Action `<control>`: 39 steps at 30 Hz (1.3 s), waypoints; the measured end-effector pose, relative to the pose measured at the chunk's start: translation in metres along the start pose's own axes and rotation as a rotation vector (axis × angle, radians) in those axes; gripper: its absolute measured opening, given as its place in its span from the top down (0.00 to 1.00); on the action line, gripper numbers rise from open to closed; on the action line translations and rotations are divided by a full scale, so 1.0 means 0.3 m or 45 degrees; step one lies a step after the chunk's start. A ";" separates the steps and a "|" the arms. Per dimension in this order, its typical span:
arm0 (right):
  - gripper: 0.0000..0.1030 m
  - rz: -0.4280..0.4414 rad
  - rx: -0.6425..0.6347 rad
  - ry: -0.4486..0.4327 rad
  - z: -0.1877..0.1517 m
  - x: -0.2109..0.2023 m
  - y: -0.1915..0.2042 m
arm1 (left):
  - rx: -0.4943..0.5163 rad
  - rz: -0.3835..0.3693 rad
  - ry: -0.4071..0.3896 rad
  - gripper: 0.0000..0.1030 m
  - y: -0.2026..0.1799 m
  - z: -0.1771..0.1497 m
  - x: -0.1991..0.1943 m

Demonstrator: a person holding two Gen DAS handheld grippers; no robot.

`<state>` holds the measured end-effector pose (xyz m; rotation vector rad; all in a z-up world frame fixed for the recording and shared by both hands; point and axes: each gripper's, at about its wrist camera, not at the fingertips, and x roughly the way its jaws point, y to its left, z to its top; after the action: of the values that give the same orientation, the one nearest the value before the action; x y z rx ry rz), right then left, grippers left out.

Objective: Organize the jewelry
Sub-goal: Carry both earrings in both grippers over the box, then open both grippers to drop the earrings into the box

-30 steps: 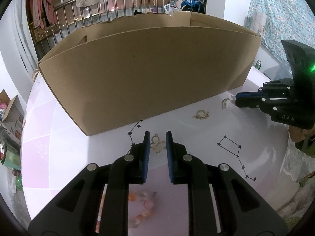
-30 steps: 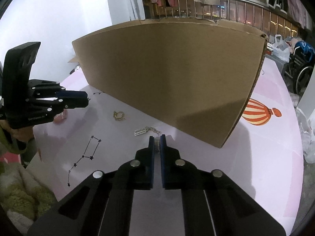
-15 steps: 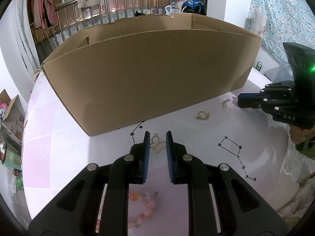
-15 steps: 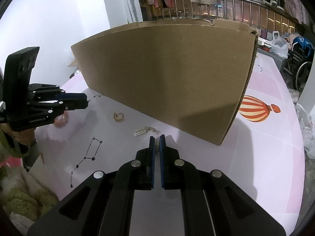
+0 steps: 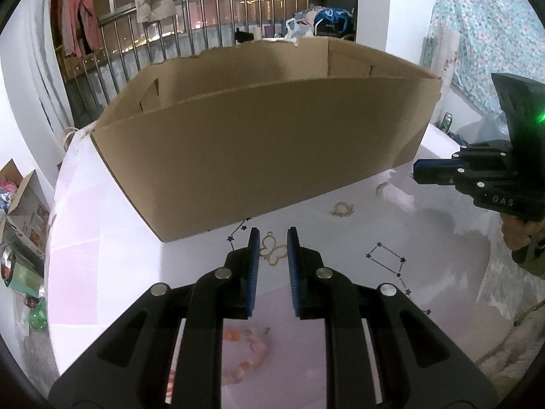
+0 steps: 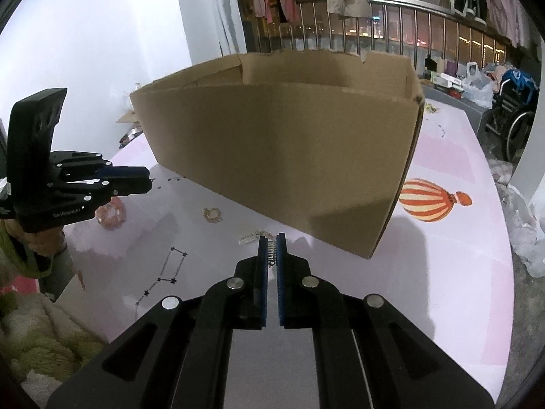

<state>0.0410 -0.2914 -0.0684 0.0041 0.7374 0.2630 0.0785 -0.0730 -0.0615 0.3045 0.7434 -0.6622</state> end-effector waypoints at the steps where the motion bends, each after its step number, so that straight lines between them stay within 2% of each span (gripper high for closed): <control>1: 0.95 -0.002 -0.003 -0.007 0.000 -0.010 0.001 | 0.003 0.002 -0.007 0.86 -0.002 0.001 -0.011; 15: 0.95 -0.022 -0.063 -0.185 0.067 -0.199 0.073 | 0.066 0.033 -0.178 0.86 -0.052 0.055 -0.230; 25: 0.95 -0.014 -0.155 -0.367 0.209 -0.319 0.110 | 0.142 -0.018 -0.342 0.86 -0.070 0.211 -0.360; 31: 0.95 -0.015 -0.171 -0.394 0.309 -0.277 0.067 | 0.157 -0.035 -0.358 0.86 -0.038 0.307 -0.304; 36: 0.95 0.000 -0.147 -0.341 0.364 -0.180 0.002 | 0.147 -0.024 -0.263 0.86 0.015 0.369 -0.156; 39: 0.95 0.004 -0.113 -0.271 0.388 -0.096 -0.053 | 0.123 -0.012 -0.185 0.86 0.049 0.398 -0.067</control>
<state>0.1019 -0.3034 0.0356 -0.0500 0.5140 0.2931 0.1397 -0.1100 0.0374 0.3378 0.5757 -0.7226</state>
